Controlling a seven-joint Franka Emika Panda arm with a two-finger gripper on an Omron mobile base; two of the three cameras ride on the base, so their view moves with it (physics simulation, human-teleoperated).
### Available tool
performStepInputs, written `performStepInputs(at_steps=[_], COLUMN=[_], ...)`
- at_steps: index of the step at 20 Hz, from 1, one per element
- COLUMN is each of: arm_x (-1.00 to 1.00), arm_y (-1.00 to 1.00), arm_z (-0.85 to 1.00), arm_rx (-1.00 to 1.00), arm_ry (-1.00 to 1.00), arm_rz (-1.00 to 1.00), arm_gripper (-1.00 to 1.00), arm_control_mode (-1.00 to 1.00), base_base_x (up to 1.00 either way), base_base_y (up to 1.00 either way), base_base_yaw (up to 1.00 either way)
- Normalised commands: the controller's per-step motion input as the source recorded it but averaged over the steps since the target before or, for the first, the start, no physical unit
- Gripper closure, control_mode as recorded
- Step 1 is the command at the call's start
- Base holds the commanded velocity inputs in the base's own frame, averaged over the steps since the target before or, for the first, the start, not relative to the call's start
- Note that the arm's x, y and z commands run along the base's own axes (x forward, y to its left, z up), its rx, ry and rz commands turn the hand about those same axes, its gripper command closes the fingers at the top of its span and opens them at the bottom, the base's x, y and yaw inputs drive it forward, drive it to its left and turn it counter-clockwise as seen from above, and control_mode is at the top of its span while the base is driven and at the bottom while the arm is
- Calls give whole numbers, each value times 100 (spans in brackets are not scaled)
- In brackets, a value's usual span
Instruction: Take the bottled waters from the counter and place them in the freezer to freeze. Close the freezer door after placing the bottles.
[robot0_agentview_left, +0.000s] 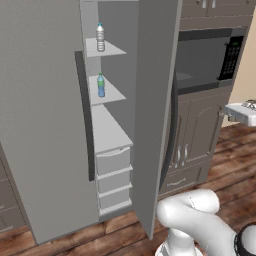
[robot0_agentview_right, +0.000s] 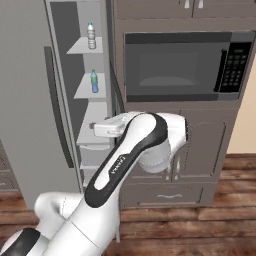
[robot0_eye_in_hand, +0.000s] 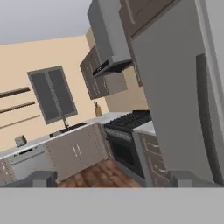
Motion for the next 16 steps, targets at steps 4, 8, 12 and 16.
performStepInputs(at_steps=[4, 8, 12, 16], arm_x=[89, 50, 24, 46], arm_y=[-10, -1, 0, 0], arm_z=[0, -1, -3, -6], arm_rx=[-3, -3, 0, -6], arm_ry=[-11, -9, -5, -9], arm_rz=[25, 19, 5, -2], arm_gripper=[-100, -100, -100, -100], arm_control_mode=[-100, -100, -100, -100], base_base_x=[0, 0, 0, 0], base_base_y=[0, 0, 0, 0], base_base_yaw=[0, 0, 0, 0])
